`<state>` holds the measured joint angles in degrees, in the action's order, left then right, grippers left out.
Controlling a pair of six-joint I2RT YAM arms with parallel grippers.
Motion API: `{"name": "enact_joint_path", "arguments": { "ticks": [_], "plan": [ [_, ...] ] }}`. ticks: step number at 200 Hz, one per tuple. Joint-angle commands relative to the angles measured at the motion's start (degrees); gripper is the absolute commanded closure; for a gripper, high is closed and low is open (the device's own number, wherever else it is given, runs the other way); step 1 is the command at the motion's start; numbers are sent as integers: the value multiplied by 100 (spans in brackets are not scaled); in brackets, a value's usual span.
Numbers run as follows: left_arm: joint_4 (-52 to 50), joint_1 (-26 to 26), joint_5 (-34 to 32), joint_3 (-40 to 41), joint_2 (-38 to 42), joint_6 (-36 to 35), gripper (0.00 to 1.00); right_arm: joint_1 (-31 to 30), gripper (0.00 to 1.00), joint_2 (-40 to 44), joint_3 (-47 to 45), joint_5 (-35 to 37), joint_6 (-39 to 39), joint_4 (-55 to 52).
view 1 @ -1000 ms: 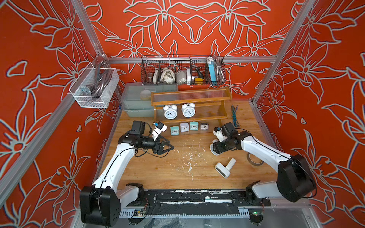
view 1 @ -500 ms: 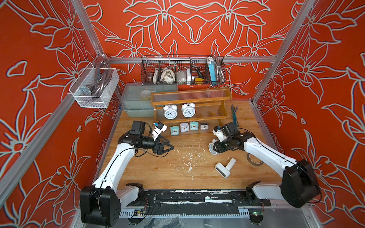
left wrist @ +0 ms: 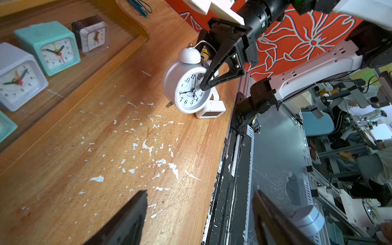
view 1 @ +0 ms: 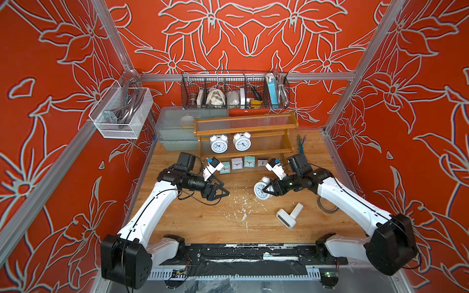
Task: Place the alarm clocks on the shelf by style
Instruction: Pick up the alarm from the center of the board.
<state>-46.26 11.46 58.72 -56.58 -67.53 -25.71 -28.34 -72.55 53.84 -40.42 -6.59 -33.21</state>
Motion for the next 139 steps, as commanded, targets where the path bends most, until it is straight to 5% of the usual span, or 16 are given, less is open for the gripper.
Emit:
{"name": "enact_joint_path", "arguments": {
  "ticks": [1, 139],
  "plan": [
    [-434, 223, -88, -218, -174, -256, 22, -101, 59, 150, 224, -1148, -12, 421],
    [-748, 916, 53, -399, -720, -542, 21, -1232, 59, -652, 512, -1952, -53, 1334]
  ]
}}
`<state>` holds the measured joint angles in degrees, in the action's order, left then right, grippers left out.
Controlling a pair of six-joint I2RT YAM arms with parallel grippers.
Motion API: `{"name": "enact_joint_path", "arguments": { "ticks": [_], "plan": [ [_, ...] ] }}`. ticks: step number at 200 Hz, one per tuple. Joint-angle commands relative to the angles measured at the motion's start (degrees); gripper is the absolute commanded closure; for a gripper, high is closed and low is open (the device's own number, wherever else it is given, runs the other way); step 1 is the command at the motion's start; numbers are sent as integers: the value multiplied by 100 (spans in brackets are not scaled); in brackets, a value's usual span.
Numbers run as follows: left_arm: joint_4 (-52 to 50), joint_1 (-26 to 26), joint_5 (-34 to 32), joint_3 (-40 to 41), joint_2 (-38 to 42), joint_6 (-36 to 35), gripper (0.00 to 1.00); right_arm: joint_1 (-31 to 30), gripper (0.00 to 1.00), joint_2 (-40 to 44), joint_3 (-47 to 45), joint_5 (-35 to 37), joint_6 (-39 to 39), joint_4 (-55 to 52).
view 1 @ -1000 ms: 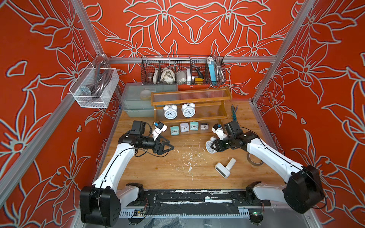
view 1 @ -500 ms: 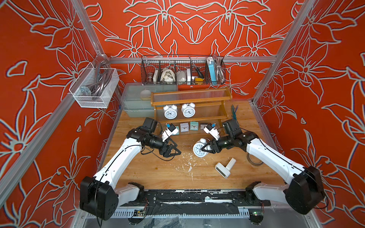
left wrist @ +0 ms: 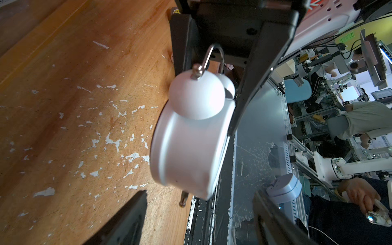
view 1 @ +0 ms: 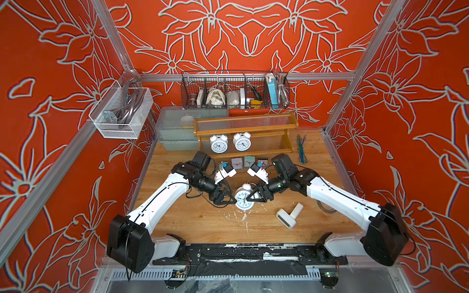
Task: Place the alarm clocks on the shelf by style
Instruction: Pick up the alarm from the center of the board.
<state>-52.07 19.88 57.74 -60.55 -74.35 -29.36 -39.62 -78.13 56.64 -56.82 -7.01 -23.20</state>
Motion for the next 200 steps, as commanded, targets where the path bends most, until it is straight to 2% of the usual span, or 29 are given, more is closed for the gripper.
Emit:
{"name": "enact_joint_path", "arguments": {
  "ticks": [1, 106, 200],
  "plan": [
    [-169, 76, 159, -1, -37, -176, 22, -106, 59, -100, 233, -317, -16, 334],
    [-171, 207, 257, 118, -146, -264, 24, -300, 59, -250, 190, -743, 177, 714],
    [-381, 227, 466, 202, -37, -463, 38, -297, 58, -484, 97, -704, 211, 955]
  ]
}}
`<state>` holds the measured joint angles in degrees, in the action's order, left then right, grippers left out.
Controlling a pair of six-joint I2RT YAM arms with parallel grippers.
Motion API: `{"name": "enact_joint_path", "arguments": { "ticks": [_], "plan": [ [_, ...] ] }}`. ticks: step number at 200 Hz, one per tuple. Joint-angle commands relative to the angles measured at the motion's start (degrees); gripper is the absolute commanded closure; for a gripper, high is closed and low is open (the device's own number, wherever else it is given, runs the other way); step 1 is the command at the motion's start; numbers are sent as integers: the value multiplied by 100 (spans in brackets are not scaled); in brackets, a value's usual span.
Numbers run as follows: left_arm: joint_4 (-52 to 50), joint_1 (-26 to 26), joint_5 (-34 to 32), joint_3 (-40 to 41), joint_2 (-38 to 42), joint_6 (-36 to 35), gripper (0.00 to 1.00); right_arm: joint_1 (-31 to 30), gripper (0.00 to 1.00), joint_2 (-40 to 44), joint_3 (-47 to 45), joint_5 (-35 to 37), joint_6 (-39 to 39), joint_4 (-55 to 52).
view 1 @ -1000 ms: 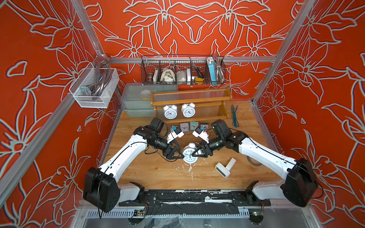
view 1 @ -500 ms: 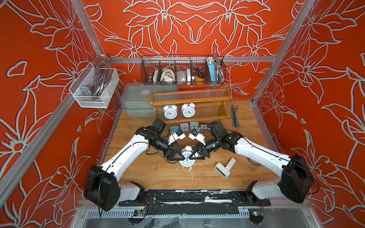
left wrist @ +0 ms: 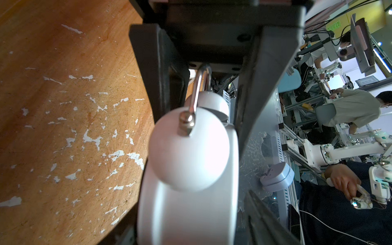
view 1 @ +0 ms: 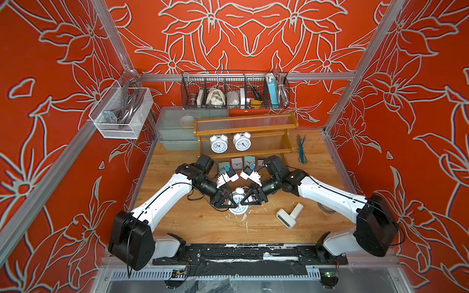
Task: Place the alarm clocks on the shelf by style
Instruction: Pick up the alarm from the center of the board.
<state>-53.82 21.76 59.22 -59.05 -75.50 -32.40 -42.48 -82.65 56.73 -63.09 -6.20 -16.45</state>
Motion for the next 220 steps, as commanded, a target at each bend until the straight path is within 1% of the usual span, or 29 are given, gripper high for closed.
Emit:
{"name": "enact_joint_path", "arguments": {
  "ticks": [1, 14, 33, 44, 81, 116, 131, 156, 188, 220],
  "plan": [
    [-207, 39, 326, 51, 79, -164, 38, -8, 58, -32, 86, -74, 133, 277],
    [-211, 39, 345, 48, 72, -178, 43, -12, 58, -34, 75, -29, 155, 251],
    [-201, 39, 353, 51, 75, -193, 54, -8, 56, -18, 43, 24, 196, 215],
    [-176, 39, 344, 56, 93, -166, 59, -11, 52, 25, 16, 78, 198, 223],
    [22, 30, 275, 125, 267, -15, 65, 1, 36, 99, -29, 346, 56, 216],
    [280, -95, 235, 187, 439, 228, 68, 22, 26, 468, -248, 658, -300, 494],
    [415, -258, 289, 208, 482, 386, 69, 32, 21, 703, -445, 883, -641, 808],
    [611, -584, 533, 243, 534, 621, 70, 36, 15, 1091, -899, 1312, -1539, 1690],
    [855, -893, 854, 334, 595, 859, 71, 29, 12, 1377, -1461, 1770, -2868, 3141],
    [1137, -1082, 1060, 416, 674, 1123, 71, -27, 11, 1371, -1847, 2011, -4077, 4561]
  ]
}}
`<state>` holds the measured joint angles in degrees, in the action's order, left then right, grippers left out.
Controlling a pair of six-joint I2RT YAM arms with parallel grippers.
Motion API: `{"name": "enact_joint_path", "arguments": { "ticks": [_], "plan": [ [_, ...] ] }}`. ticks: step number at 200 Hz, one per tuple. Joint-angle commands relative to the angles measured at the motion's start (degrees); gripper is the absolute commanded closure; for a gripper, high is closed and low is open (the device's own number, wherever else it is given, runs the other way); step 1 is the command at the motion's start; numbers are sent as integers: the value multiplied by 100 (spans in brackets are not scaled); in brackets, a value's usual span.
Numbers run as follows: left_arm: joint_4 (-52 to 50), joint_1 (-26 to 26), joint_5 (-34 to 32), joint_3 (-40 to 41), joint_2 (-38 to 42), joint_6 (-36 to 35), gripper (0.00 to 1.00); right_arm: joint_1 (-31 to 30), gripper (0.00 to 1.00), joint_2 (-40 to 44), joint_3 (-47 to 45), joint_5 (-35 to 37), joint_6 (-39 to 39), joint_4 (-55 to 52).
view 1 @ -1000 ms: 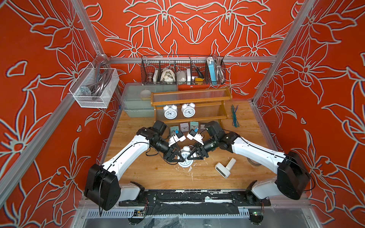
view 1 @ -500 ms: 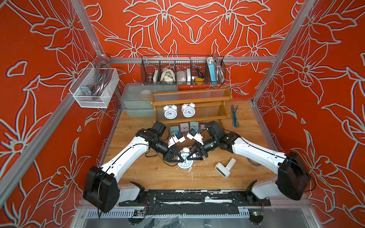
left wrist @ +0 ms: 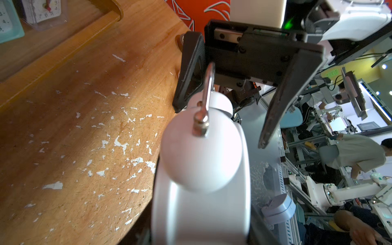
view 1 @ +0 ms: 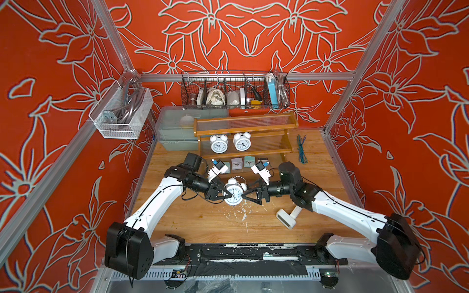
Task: Place the alarm clocks on the shelf by style
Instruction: Pick up the alarm from the center of the board.
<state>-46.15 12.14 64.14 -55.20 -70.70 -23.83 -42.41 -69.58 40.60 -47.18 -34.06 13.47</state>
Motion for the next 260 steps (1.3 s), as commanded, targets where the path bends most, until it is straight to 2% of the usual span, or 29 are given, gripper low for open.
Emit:
{"name": "enact_joint_path", "arguments": {
  "ticks": [1, 24, 61, 108, 222, 260],
  "plan": [
    [379, -127, 580, 33, 195, 275, 71, -36, 11, 62, -244, 429, -1324, 1605],
    [542, -226, 676, 80, 239, 429, 71, -139, 11, -78, -473, 643, -1877, 2398],
    [617, -309, 781, 107, 259, 512, 71, -289, 15, -365, -713, 620, -2160, 3210],
    [634, -359, 872, 100, 266, 529, 71, -488, 20, -568, -711, 526, -2027, 3457],
    [616, -457, 943, 133, 291, 459, 70, -686, 41, -785, -874, 574, -1758, 4039],
    [574, -476, 956, 145, 289, 391, 69, -692, 55, -795, -880, 508, -1672, 4238]
  ]
}}
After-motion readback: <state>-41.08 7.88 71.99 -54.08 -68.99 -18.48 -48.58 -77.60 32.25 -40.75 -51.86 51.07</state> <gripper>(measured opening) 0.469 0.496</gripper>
